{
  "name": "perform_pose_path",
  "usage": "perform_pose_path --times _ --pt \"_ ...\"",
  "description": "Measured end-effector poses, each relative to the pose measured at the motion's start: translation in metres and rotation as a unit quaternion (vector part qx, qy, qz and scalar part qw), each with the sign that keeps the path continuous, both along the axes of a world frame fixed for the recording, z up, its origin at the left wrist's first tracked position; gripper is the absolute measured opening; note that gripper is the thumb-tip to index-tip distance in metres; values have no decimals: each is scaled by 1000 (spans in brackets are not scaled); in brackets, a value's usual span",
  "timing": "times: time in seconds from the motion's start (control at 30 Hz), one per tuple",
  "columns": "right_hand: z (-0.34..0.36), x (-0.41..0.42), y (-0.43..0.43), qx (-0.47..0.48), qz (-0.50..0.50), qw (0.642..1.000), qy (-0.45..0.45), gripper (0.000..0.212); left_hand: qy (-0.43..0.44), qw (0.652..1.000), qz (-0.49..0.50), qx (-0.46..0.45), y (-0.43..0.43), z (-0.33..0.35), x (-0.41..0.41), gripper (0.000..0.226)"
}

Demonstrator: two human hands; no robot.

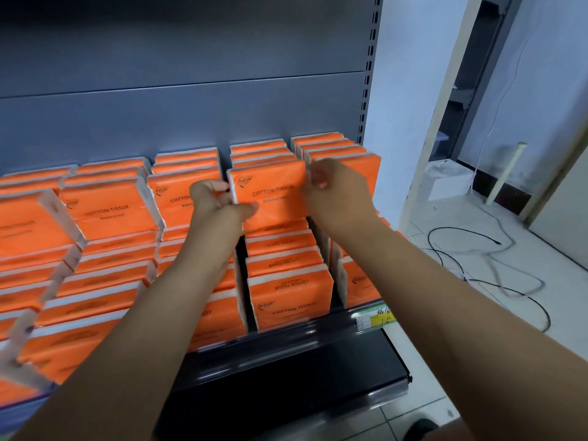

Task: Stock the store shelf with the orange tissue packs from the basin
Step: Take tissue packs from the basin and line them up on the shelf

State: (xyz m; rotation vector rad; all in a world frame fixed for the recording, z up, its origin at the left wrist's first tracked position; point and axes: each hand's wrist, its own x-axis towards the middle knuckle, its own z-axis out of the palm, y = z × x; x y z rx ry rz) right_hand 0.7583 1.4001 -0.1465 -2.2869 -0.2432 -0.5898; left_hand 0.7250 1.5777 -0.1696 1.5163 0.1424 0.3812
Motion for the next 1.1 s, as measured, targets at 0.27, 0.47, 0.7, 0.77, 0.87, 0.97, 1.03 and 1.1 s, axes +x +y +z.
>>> perform_pose_path --times 0.27,0.47,0.7,0.77,0.87,0.97,1.03,1.1 --pt "-9 -15 19 151 31 982 112 17 -70 983 23 166 -4 -2 -3 40" --pt "-11 -10 22 159 68 978 116 13 -31 983 14 182 -4 0 -2 38" --pt "-12 -1 24 174 89 969 153 22 4 990 16 142 -2 0 -2 34" --pt "-11 1 23 174 92 966 170 26 10 990 14 139 0 0 -3 33" --pt "-9 -1 21 169 90 963 190 23 18 990 17 141 1 2 -6 39" --pt "-5 -6 19 159 90 965 187 15 27 987 13 161 2 3 -9 47" --pt "-2 -10 19 143 87 970 176 9 22 978 29 204 2 7 -15 48" --pt "1 -15 18 118 73 977 161 6 4 954 62 293 3 9 -23 44"
